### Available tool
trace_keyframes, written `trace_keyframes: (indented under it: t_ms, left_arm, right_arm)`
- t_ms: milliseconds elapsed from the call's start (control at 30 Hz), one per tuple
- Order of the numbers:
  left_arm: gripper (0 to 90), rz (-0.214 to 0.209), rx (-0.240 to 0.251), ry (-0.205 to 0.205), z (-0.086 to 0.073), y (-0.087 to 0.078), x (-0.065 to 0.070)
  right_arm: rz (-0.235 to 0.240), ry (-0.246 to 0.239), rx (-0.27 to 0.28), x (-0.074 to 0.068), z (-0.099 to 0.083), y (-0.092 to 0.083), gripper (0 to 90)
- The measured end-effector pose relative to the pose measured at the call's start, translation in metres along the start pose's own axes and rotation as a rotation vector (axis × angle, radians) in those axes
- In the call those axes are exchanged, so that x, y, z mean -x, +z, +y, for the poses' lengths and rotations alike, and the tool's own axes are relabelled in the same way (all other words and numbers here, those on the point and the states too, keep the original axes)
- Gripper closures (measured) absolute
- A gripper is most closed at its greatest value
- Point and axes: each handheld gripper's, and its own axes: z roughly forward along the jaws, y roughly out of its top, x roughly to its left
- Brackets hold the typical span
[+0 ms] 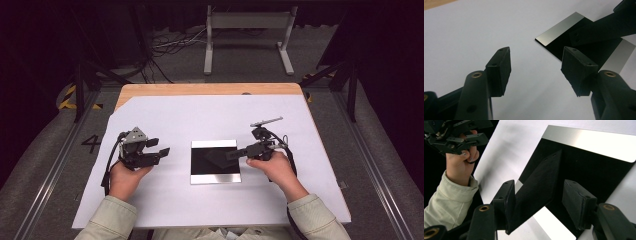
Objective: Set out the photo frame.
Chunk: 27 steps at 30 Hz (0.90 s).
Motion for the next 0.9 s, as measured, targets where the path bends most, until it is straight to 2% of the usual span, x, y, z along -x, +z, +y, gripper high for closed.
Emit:
trace_keyframes:
  t_ms: [200, 300, 500, 833, 900]
  left_arm:
    - [41.2, 0.0, -0.002, 0.003, 0.0001, 0.0002, 0.0002]
    - [41.1, -0.002, -0.003, 0.001, 0.0, 0.0004, 0.0]
    - [40.8, -0.005, -0.005, 0.008, 0.0001, 0.0008, -0.0003]
    - [40.5, -0.005, -0.007, 0.0, -0.0002, 0.0015, 0.0]
    - [40.5, -0.006, -0.007, -0.001, -0.0002, 0.0015, -0.0001]
  right_arm:
    - [0.015, -0.001, -0.017, -0.0012, -0.0005, 0.0048, 44.1]
    - [0.042, -0.003, -0.023, -0.0017, -0.0006, 0.0066, 44.1]
    - [0.019, -0.024, -0.033, -0.0031, -0.0009, 0.0076, 51.4]
    - [0.008, -0.012, -0.034, -0.0035, -0.0008, 0.0067, 56.4]
    - [0.01, -0.022, -0.03, -0.0032, -0.001, 0.0064, 57.7]
